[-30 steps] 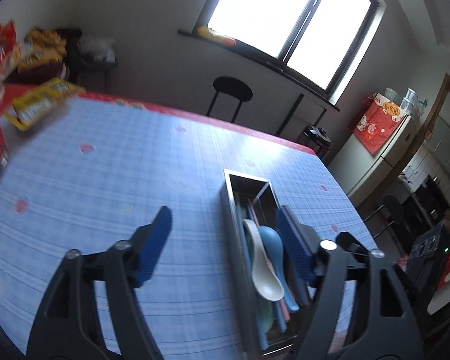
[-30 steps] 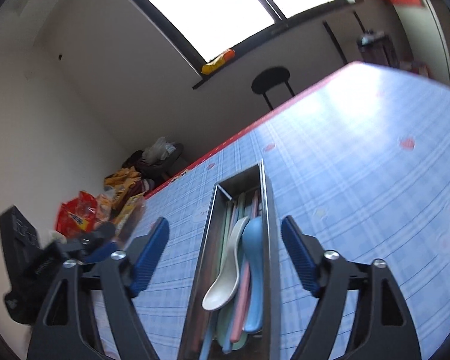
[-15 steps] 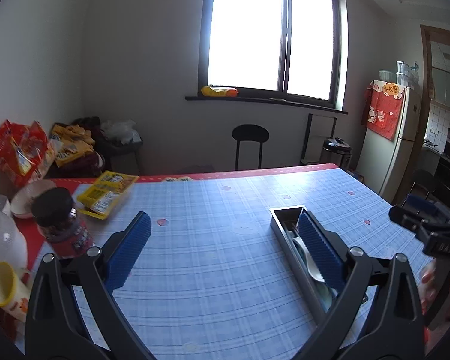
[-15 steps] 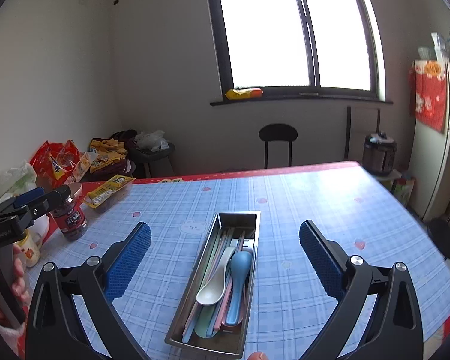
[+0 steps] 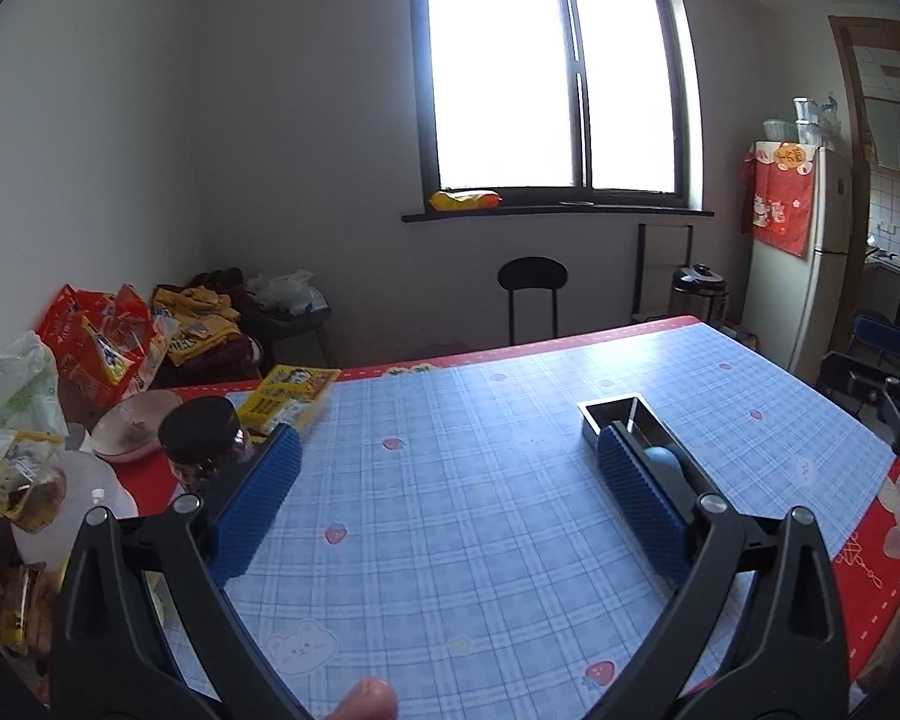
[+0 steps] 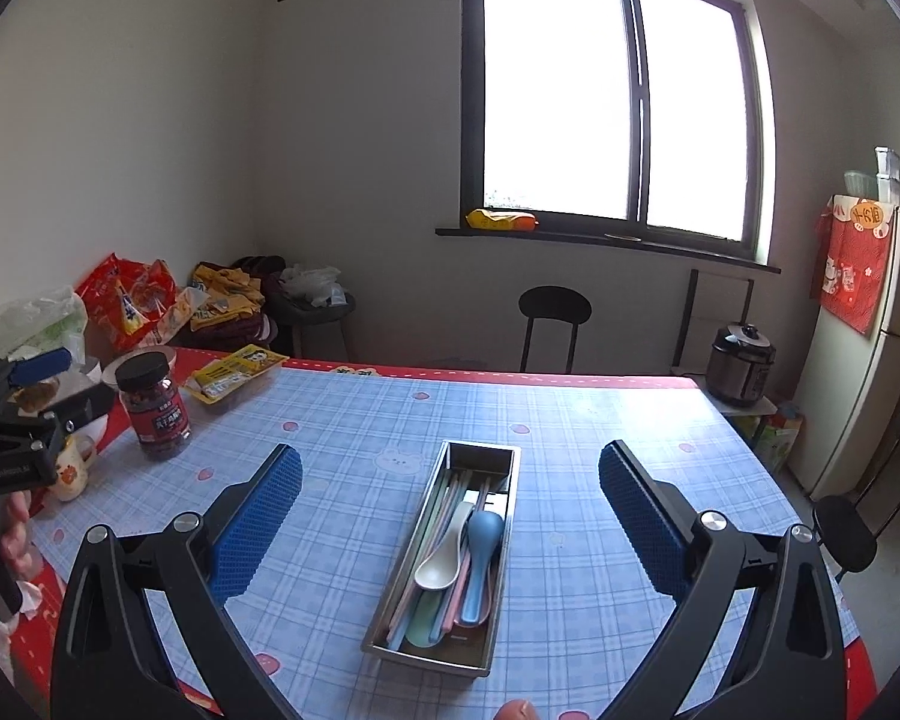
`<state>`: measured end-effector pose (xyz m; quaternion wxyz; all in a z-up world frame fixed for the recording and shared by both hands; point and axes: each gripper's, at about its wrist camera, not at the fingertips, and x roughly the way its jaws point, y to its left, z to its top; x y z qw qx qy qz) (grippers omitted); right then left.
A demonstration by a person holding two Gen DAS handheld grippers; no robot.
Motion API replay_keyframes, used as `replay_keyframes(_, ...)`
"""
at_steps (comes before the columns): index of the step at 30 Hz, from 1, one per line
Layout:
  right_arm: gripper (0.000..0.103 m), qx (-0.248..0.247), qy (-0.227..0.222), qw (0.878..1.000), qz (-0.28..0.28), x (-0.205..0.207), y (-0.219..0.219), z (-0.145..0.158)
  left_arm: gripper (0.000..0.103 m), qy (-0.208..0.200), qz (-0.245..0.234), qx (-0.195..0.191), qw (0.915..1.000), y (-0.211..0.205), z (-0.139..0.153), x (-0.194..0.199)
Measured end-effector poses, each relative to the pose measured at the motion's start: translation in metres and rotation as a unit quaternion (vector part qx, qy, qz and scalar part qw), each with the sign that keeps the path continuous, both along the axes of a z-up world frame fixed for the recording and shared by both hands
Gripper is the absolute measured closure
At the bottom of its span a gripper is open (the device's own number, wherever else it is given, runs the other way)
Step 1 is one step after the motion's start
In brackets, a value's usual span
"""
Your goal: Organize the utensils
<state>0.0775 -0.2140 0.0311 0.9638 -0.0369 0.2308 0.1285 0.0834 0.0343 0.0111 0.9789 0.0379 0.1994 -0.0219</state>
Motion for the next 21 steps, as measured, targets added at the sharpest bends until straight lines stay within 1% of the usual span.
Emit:
replay_keyframes(4, 0.006, -0.011, -0.001, 1.0, -0.003, -0.005, 0.004, 0.0, 0.006, 0.005, -0.007, -0.003, 1.0, -0.002, -0.004, -0.002)
replay_keyframes(14, 0.006, -0.022, 0.001, 1.0, -0.007, -0.008, 0.008, -0.002, 0.006, -0.004, -0.016, 0.023, 0.9996, -0.012, -0.006, -0.008)
replay_keyframes(21, 0.006, -0.029, 0.001, 1.0, -0.01, -0.007, 0.007, -0.004, 0.006, -0.006, -0.018, 0.031, 0.9994, -0.017, -0.006, -0.01)
